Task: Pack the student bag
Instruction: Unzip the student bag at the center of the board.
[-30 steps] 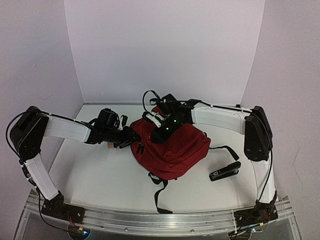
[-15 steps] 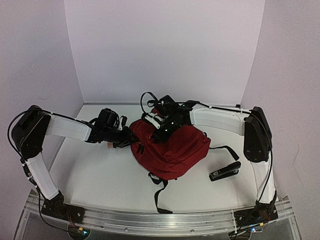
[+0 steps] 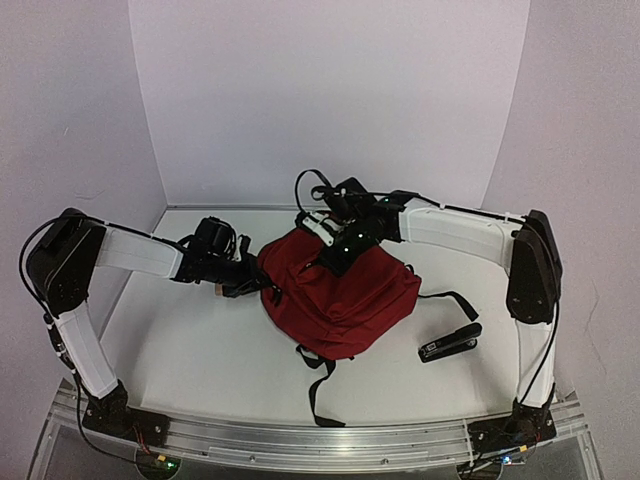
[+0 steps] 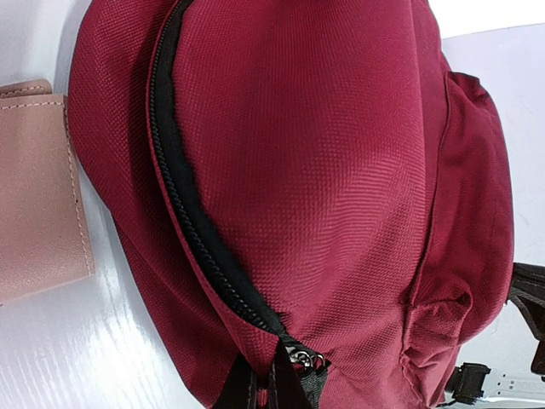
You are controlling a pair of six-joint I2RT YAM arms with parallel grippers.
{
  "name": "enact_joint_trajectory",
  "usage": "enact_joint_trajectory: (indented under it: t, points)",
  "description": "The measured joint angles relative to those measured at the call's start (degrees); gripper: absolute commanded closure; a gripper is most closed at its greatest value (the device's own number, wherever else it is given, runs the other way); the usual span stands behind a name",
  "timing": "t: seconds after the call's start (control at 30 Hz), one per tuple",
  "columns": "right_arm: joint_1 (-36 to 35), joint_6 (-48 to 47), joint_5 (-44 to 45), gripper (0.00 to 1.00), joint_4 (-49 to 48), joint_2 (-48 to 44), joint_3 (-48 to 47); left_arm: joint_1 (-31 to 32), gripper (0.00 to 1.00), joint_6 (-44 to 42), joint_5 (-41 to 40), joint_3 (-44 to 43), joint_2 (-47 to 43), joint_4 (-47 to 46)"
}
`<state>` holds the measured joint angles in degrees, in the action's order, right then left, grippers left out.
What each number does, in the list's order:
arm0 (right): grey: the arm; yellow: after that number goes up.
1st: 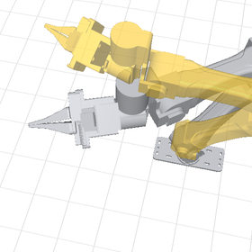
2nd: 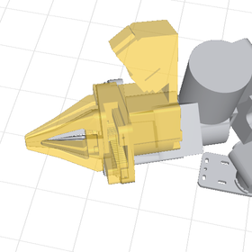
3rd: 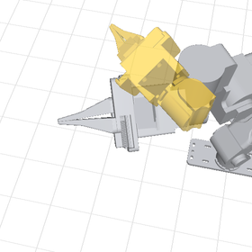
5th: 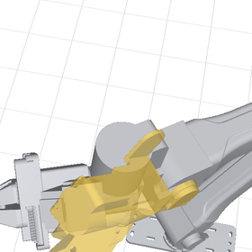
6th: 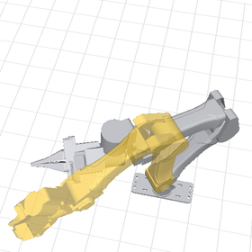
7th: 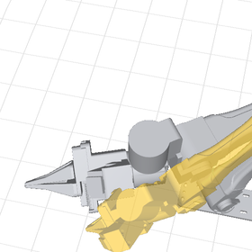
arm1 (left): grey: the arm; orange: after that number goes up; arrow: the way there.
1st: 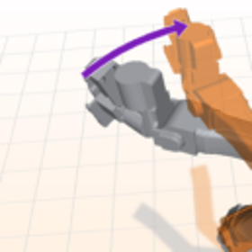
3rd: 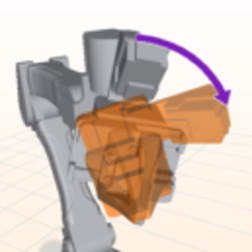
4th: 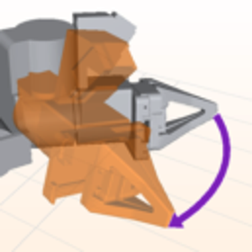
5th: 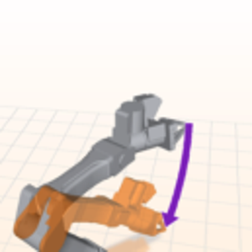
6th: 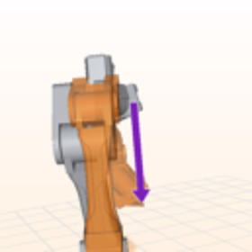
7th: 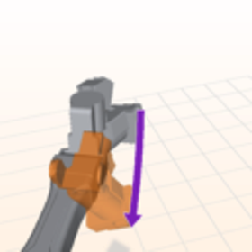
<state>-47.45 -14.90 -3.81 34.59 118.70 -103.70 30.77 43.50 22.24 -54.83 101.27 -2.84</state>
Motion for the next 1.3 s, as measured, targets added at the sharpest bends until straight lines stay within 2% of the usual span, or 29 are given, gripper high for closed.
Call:
enact_joint_trajectory:
  t: [0.2,0.4,0.47,0.53,0.6,0.67,0.73,0.87,1.0,1.1,1.3]
  points:
    - [2.7,0.0,-1.0,1.00,-0.3,-1.9,2.9,-1.2,1.00,-0.1,0.8,-1.5,0.6,0.9]
    - [9.6,0.1,-3.8,1.00,-0.9,-1.9,3.6,-2.7,0.99,-0.4,2.7,-1.8,1.2,0.8]
    - [11.6,0.4,-4.7,1.00,-0.9,-1.9,3.6,-2.8,0.88,-0.9,3.2,-1.8,1.2,0.8]
    - [13.0,1.2,-5.7,1.00,-0.7,-1.9,3.6,-3.0,0.67,-1.7,4.0,-1.3,1.0,-0.5]
    - [13.7,2.9,-7.8,1.00,-0.4,-1.9,3.5,-3.2,0.52,-2.8,4.9,1.0,-1.1,-2.8]
    - [13.8,5.0,-10.3,1.00,0.1,-1.9,3.0,-3.2,0.40,-4.3,5.0,3.1,-4.5,-3.1]
    - [13.5,7.1,-13.0,1.00,0.5,-1.9,2.3,-2.9,0.33,-6.6,4.0,3.5,-9.1,-1.6]
    - [13.1,10.4,-17.0,1.00,0.8,-1.9,0.9,-1.9,0.28,-12.2,2.5,-0.6,-16.2,2.3]
    - [13.0,12.5,-19.0,1.00,0.8,-1.8,0.2,-0.9,0.25,-16.9,2.1,-6.9,-16.1,5.7]
    - [13.0,13.3,-19.9,1.00,1.0,-1.7,0.2,0.4,0.25,-19.6,2.0,-10.7,-13.9,8.6]
    - [13.0,13.8,-20.5,1.00,1.1,-1.5,0.1,6.2,0.29,-26.0,-1.2,-23.3,-2.9,16.7]
